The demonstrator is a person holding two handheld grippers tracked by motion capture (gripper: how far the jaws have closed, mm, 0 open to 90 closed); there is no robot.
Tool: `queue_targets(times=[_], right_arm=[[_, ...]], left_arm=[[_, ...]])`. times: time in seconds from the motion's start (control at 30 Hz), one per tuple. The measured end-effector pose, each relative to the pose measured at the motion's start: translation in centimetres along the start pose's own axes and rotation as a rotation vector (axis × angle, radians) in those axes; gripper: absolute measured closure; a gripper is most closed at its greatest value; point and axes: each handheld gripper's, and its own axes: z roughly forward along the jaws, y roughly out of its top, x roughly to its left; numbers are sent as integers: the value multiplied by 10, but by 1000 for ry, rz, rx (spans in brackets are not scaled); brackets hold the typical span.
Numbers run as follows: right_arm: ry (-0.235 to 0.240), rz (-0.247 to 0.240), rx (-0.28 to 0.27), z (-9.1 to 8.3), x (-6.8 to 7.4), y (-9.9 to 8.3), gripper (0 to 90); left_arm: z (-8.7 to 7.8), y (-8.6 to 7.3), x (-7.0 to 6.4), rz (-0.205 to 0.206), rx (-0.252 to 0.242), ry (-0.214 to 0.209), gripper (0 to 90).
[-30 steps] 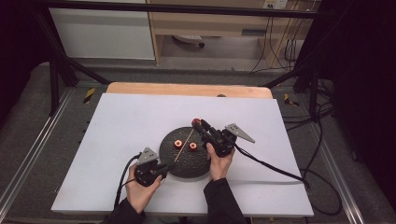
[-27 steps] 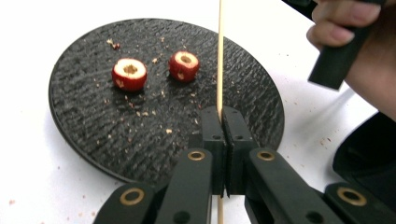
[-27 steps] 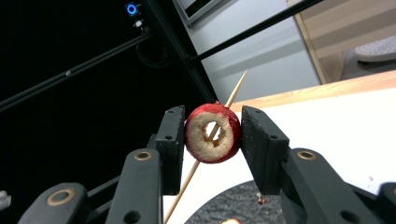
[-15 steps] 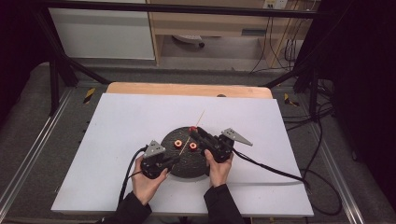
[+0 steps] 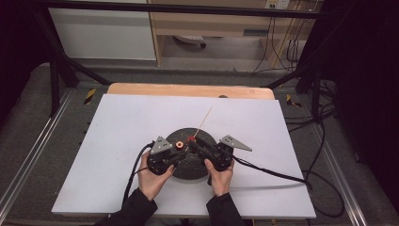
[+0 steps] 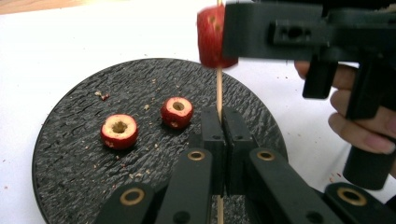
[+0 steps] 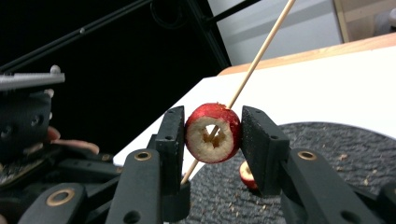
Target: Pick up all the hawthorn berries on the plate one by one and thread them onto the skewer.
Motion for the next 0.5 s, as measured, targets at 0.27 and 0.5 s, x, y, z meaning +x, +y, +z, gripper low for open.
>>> queue_targets(times=[0.27,0.5], right_arm=[[12,-3,38,0,0,-5,613],[4,-32,56,-3,1,-3,520]], left_arm=[[1,-2,1,20,4,-2,887],[-4,-7,8,23,1,2,887]])
